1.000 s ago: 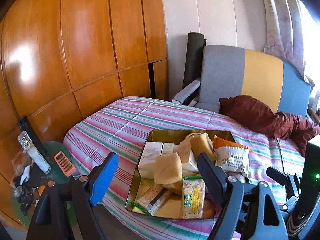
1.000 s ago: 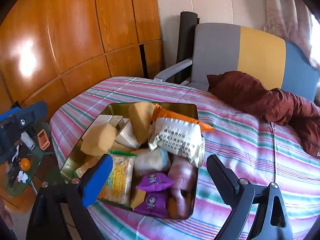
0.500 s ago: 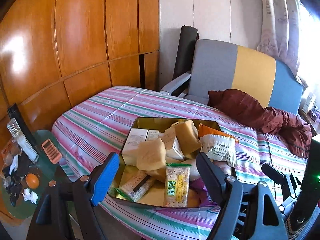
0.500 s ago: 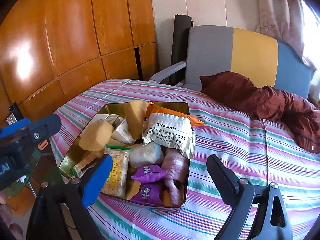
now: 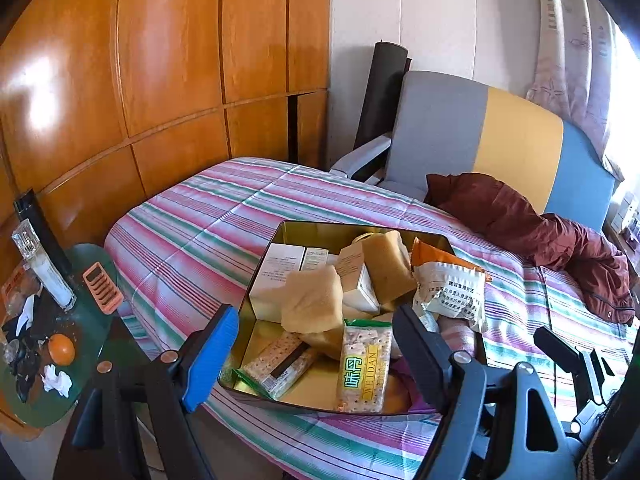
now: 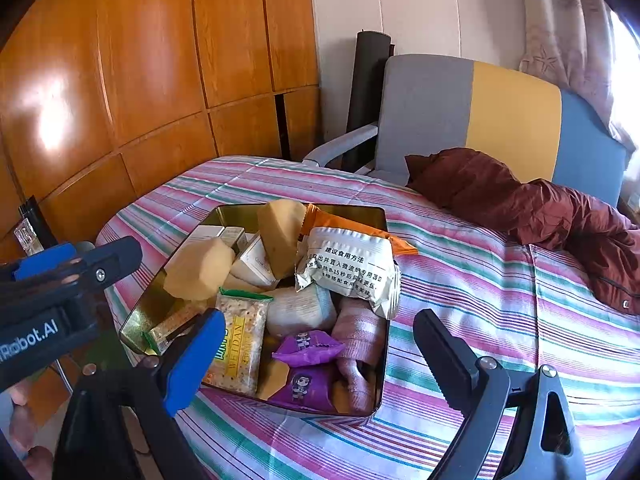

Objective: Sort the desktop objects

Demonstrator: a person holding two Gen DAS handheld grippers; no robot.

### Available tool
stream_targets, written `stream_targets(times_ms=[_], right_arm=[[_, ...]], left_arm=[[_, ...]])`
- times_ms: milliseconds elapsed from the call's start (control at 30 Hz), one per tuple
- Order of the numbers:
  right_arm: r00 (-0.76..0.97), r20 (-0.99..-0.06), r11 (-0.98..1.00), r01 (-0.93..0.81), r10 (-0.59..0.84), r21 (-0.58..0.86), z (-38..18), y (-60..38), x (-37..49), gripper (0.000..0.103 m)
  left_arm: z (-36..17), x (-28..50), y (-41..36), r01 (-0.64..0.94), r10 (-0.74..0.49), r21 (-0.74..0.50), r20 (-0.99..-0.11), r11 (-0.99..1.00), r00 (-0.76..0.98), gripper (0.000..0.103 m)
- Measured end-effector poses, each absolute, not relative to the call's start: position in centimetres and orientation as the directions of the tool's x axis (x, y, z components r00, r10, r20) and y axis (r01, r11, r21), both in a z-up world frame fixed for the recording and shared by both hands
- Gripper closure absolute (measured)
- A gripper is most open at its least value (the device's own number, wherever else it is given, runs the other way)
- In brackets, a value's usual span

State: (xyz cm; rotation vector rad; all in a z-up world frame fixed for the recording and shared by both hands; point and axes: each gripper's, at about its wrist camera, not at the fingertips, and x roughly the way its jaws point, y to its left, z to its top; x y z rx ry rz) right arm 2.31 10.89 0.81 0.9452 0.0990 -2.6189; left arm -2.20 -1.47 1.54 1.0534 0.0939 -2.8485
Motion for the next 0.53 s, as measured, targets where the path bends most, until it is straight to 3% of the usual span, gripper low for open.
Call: stream_targets(times_ms=[233, 333, 533], right_arm=[[-0.714, -0.629, -0.933, 0.357, -0.307, 0.049, 0.74, 10.65, 2.26, 0.007], [-0.715, -0.628, -0.932, 0.36, -0.308, 0.046, 0.69, 10.54, 2.29, 0.007], [-0.717, -0.626, -0.931, 0.363, -0.307, 0.04, 0.47, 10.42, 2.26, 0.007]], left_arm=[[1.38, -2.55, -1.74, 0.136, -0.093, -0.016, -0.651, -0.991, -0.754, 0.022], [1.36, -2.49, -1.89, 0.152, -0.108, -0.012, -0.643, -0.988, -0.759, 0.032], [1.41, -2.32, -1.95, 0.153, -0.119, 0.001, -0.63, -0.988, -0.767, 0.037]])
